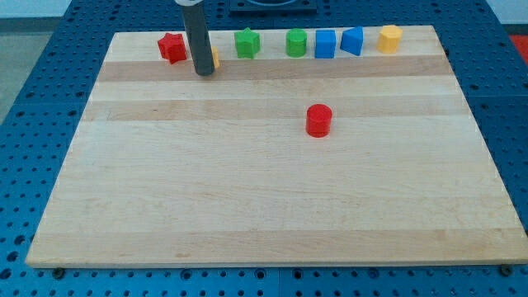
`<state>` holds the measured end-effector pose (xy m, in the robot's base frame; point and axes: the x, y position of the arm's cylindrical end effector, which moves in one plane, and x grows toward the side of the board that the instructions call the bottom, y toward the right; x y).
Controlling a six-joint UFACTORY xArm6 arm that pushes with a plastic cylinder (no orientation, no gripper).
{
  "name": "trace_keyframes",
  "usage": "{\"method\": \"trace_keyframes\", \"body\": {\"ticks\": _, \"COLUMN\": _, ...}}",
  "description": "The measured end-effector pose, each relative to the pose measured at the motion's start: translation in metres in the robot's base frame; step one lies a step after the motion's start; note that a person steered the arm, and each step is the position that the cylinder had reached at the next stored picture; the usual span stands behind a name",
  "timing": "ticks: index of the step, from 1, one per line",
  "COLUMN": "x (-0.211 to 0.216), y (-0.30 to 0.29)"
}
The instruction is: Push the yellow heart right of red star
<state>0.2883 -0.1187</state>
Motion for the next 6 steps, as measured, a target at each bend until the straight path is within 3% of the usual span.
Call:
{"method": "trace_keyframes", "body": {"ticks": 2, "x": -0.018, "y": 0.000}}
{"method": "trace_keyframes", "body": {"ticks": 4, "x": -0.005, "y": 0.000}}
{"method": "trace_keyframes", "body": {"ticks": 6, "x": 0.137, "y": 0.002}}
